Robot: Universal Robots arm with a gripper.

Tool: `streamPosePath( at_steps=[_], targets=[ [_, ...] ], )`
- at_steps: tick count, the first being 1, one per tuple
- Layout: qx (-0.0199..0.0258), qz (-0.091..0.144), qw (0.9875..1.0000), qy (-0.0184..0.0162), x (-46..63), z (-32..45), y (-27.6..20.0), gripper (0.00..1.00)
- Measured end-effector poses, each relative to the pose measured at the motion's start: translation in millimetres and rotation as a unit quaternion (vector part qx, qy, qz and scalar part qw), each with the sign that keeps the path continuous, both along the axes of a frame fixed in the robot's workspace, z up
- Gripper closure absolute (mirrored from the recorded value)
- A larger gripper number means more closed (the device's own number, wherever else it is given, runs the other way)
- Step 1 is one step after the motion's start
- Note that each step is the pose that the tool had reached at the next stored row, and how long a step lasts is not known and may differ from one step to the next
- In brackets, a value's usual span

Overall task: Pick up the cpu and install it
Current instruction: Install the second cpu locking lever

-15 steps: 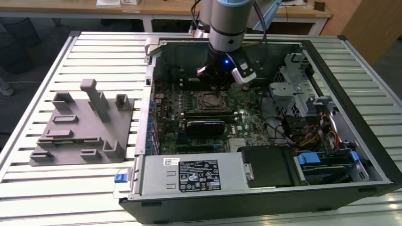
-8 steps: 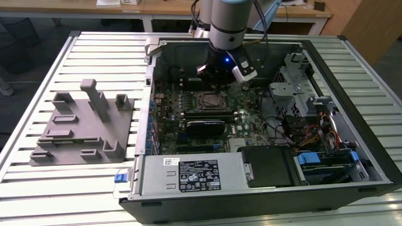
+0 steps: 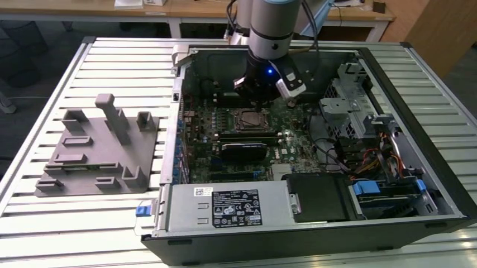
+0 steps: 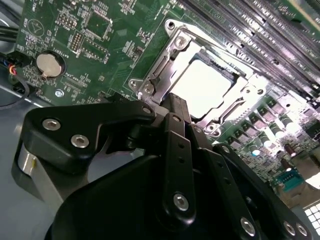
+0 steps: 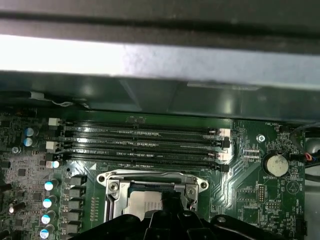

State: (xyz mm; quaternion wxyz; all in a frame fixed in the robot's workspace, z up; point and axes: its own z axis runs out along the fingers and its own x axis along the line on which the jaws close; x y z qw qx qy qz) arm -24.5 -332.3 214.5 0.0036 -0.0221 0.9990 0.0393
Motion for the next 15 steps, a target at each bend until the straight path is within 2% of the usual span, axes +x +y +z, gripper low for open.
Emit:
streamPosePath(
  at_steps=[8, 15],
  targets=[
    [0.0000, 0.000, 1.0000, 0.0000, 0.0, 0.0, -9.8, 0.89],
    [0.0001, 0.000, 1.0000, 0.0000, 0.0, 5.8, -11.6, 0.89]
  ],
)
